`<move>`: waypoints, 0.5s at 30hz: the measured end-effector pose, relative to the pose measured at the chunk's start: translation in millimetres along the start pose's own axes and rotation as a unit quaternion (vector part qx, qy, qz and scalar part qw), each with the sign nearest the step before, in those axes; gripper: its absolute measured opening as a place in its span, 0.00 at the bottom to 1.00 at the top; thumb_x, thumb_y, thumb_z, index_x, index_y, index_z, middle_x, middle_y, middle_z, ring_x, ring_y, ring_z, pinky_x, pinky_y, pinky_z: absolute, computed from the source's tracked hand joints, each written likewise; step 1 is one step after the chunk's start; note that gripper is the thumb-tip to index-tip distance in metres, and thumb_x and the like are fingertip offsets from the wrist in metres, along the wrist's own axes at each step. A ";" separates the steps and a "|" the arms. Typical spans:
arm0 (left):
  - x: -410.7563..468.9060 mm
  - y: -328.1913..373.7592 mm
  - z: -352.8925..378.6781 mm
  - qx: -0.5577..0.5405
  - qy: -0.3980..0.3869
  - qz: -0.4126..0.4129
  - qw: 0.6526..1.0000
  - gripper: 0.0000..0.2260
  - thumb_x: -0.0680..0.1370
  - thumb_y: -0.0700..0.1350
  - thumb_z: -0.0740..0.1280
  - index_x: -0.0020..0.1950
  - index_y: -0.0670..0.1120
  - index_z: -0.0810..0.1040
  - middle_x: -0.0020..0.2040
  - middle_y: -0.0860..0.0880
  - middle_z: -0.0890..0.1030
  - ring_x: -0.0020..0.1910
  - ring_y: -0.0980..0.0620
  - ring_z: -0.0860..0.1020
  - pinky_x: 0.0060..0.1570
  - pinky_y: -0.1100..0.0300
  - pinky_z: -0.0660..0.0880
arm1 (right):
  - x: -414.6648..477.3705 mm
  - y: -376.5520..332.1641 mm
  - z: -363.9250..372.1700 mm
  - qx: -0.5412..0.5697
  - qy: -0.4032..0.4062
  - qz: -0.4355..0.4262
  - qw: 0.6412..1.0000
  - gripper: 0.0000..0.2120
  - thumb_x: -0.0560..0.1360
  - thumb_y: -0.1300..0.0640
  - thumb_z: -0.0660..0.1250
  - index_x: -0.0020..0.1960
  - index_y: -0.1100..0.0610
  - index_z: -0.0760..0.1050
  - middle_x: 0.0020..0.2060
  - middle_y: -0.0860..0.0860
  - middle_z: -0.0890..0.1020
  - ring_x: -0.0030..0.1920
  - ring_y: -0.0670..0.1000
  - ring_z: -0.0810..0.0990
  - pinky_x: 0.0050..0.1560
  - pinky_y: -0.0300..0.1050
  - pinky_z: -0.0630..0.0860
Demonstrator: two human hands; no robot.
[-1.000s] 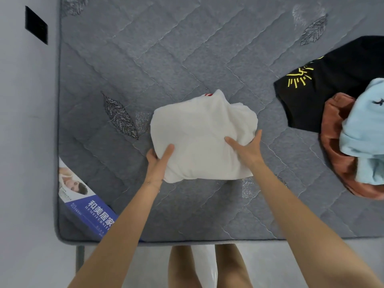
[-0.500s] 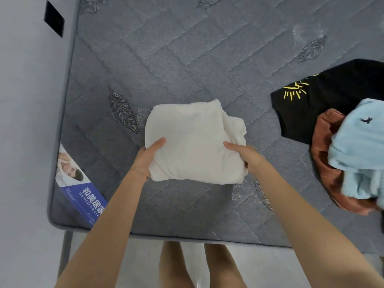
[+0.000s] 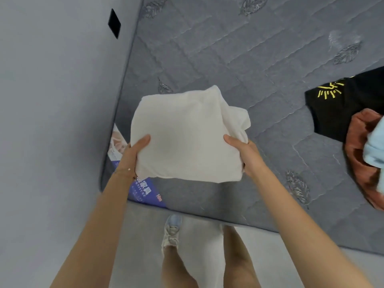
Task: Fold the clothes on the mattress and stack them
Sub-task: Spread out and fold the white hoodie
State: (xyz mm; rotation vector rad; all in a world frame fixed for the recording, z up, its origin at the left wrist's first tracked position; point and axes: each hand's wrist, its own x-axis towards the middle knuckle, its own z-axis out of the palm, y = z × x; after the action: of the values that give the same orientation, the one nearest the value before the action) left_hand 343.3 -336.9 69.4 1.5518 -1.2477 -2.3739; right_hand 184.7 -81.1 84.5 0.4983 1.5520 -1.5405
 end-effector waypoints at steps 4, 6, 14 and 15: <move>-1.3 7.4 -60.2 0.009 0.001 0.023 1.000 0.18 0.73 0.46 0.71 0.62 0.43 0.79 0.52 0.46 0.85 0.49 0.49 0.84 0.43 0.57 0.81 | -17.7 42.4 51.1 0.022 0.018 -0.016 0.999 0.16 0.71 0.55 0.76 0.56 0.58 0.79 0.47 0.52 0.87 0.46 0.52 0.86 0.38 0.44 0.81; 0.9 9.0 -89.5 0.020 0.000 0.029 0.999 0.09 0.75 0.46 0.70 0.53 0.45 0.84 0.49 0.47 0.85 0.47 0.50 0.84 0.41 0.59 0.80 | -24.7 65.0 73.4 0.037 0.025 -0.025 0.999 0.15 0.71 0.55 0.75 0.56 0.58 0.79 0.47 0.52 0.87 0.46 0.51 0.86 0.37 0.42 0.81; 23.8 -12.7 -162.5 0.048 0.004 0.018 0.999 0.08 0.76 0.48 0.70 0.51 0.45 0.82 0.48 0.48 0.86 0.47 0.51 0.84 0.40 0.61 0.80 | -24.2 140.7 121.7 0.049 0.059 -0.033 0.996 0.13 0.73 0.56 0.74 0.56 0.56 0.79 0.49 0.52 0.86 0.48 0.51 0.86 0.43 0.43 0.82; 28.1 -17.6 -165.5 0.050 0.006 0.012 0.999 0.09 0.76 0.48 0.70 0.52 0.44 0.82 0.48 0.48 0.86 0.48 0.51 0.84 0.40 0.61 0.80 | -20.0 145.8 122.8 0.045 0.061 -0.037 0.996 0.12 0.73 0.57 0.74 0.55 0.56 0.79 0.50 0.53 0.86 0.49 0.51 0.85 0.45 0.44 0.82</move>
State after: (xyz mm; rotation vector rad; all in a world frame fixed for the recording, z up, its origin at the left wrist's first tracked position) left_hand 465.7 -435.7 8.3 1.5646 -1.3944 -2.3173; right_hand 346.4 -169.0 30.7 0.6023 1.6148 -1.6683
